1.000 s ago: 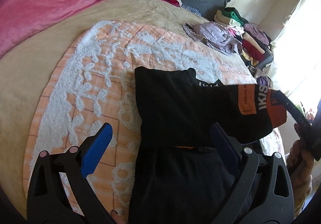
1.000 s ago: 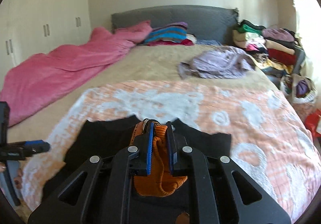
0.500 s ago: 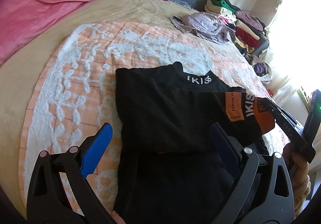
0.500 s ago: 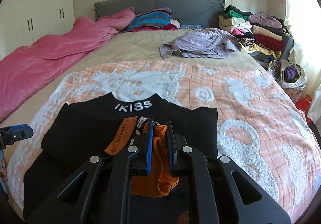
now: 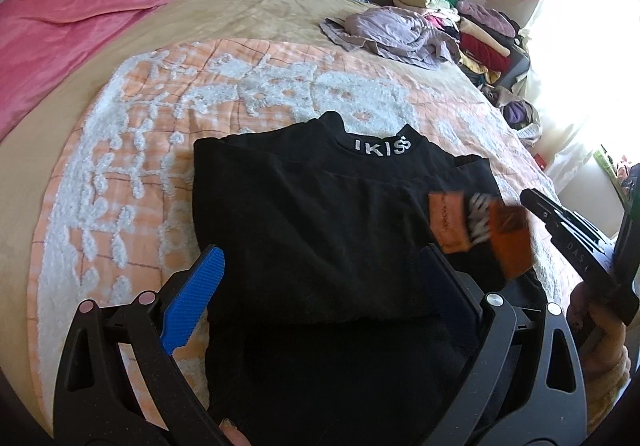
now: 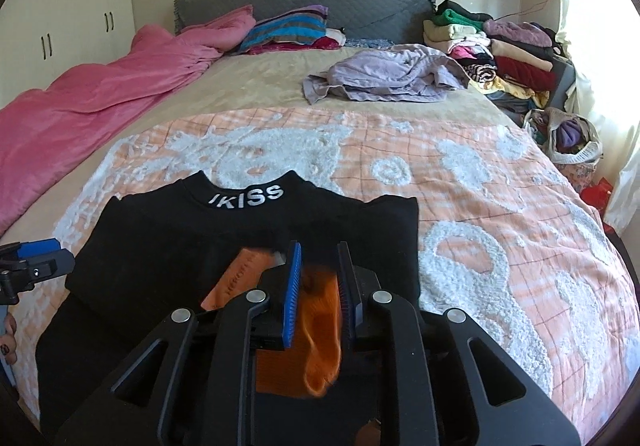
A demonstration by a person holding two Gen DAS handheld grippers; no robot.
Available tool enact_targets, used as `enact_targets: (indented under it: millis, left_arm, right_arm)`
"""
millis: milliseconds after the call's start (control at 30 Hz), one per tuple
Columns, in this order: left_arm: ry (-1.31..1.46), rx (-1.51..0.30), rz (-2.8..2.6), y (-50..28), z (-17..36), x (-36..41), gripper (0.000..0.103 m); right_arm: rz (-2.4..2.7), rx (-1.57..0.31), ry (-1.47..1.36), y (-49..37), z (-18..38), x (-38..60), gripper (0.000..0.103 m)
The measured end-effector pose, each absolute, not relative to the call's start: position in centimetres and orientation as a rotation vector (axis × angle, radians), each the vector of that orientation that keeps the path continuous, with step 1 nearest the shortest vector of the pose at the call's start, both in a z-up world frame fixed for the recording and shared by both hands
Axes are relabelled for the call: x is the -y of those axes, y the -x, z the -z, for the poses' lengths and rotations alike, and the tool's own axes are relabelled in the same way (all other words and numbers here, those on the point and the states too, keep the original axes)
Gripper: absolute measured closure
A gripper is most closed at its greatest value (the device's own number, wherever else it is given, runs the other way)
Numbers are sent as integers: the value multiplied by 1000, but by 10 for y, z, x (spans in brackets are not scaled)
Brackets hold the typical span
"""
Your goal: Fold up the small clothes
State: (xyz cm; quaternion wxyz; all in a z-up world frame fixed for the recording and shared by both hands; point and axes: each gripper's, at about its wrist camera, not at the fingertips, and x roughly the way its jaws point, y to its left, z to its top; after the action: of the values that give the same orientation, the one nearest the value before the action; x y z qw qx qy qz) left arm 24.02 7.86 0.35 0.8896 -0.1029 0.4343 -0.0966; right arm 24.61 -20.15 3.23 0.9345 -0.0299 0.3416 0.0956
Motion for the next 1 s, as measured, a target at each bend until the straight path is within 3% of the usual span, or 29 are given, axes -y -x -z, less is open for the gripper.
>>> enact_targets:
  millis: [333,433,600,667,800,867,1000]
  left_arm:
    - [210,-915,189,-246,1,-79,13]
    - [198,-921,198,-248,3,-75,27]
    - [161,-950,250,-251,12,-62,63]
    - [145,-970,269,-251,18,-58,69]
    - [107,-1024,256,-253,36,-54,69]
    - [117,-1028,258,-252,40,-57,69]
    - [111,-1029,261,-250,41,-57,69]
  right_arm:
    - [-234,-705,70,-237,-31,198,86]
    - [-262,-726,80,-234,-26,191,85]
    - [-317,-765,81,-230,-17,176,79]
    - [-341,-776,76,-229,-14,169,78]
    - [-391,-799,74,-227,-9,156,78]
    - [-407,-809,76,-227,-6,152,69]
    - [-403,-849,87,-230,6,148,66]
